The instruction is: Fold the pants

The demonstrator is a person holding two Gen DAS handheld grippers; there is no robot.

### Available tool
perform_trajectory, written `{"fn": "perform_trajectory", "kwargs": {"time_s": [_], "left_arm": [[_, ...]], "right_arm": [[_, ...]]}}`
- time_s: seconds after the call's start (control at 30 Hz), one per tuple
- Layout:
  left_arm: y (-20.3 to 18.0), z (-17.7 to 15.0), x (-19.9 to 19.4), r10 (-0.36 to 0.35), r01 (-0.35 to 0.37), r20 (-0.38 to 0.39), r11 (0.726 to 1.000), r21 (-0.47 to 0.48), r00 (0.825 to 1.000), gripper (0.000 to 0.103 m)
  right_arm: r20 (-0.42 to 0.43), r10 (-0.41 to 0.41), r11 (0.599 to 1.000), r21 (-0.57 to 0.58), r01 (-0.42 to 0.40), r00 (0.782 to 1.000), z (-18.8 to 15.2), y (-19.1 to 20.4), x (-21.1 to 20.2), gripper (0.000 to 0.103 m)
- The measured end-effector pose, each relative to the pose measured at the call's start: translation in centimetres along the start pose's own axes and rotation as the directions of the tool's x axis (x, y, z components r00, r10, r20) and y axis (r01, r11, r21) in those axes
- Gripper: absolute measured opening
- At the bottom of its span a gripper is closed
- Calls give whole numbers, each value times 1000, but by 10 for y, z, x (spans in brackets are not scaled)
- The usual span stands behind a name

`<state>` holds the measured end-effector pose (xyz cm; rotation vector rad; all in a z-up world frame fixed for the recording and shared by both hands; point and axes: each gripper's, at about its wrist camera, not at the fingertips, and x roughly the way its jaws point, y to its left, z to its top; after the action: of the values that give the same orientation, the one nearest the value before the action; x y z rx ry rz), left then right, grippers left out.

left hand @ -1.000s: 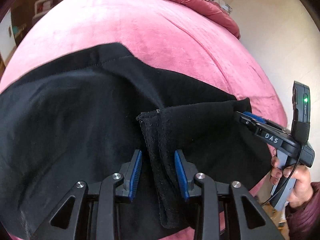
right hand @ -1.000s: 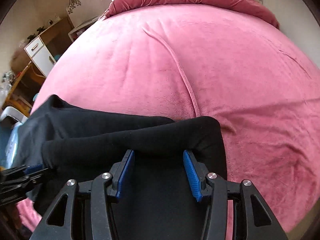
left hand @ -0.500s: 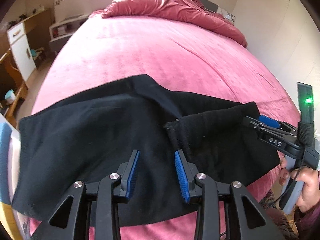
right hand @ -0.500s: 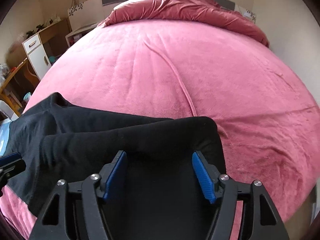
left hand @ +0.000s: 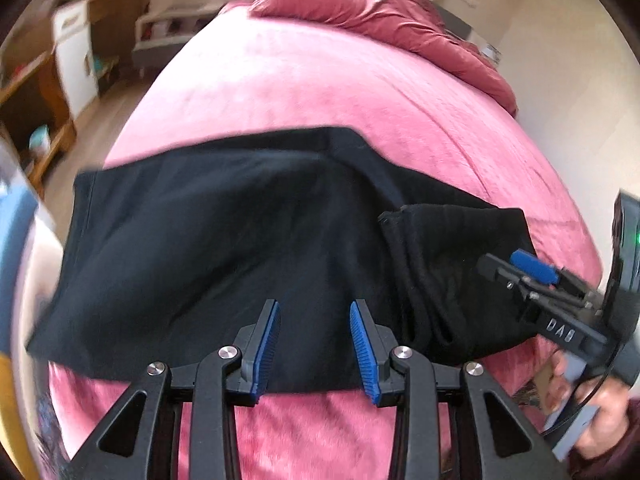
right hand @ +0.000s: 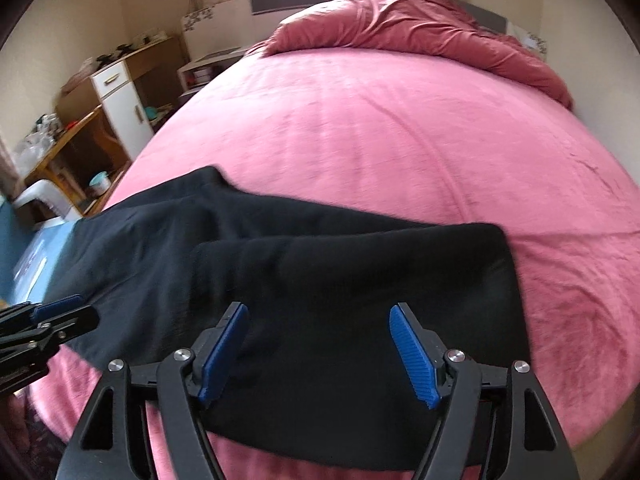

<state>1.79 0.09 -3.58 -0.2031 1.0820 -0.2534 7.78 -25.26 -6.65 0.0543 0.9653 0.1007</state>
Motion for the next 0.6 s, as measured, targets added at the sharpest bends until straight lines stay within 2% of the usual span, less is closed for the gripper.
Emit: {"fn": "perform_trajectory", "kwargs": {"time_s": [0.1, 0.2, 0.3, 0.33, 0.4, 0.53, 0.6], "left_arm": [[37, -7, 0, -53, 44, -54, 988, -150, 997, 37], [75, -18, -7, -95, 69, -72, 952, -300, 993, 37], [117, -34, -20, -110, 73, -57, 890, -451, 992, 37], [133, -41, -26, -106, 68, -46, 861, -504, 993, 37], [155, -52, -33, -98, 66, -26, 817, -573, 995, 37], [193, -72, -41, -95, 67, 0, 704, -707, 995, 37], [204, -78, -40, -100, 78, 15, 664, -744, 995, 37]], "right_arm": [[-13, 22, 999, -36, -23, 1000, -6, 19, 5, 74], [-30, 44, 998, -50, -46, 999, -10, 28, 11, 74], [-43, 58, 997, -47, -60, 997, -15, 31, 16, 74], [-48, 62, 997, -43, -64, 997, -16, 31, 18, 74], [-57, 72, 997, -29, -74, 996, -18, 29, 21, 75], [-59, 87, 996, -1, -88, 994, -20, 25, 23, 79], [-59, 91, 996, 5, -91, 994, -20, 22, 24, 80]]}}
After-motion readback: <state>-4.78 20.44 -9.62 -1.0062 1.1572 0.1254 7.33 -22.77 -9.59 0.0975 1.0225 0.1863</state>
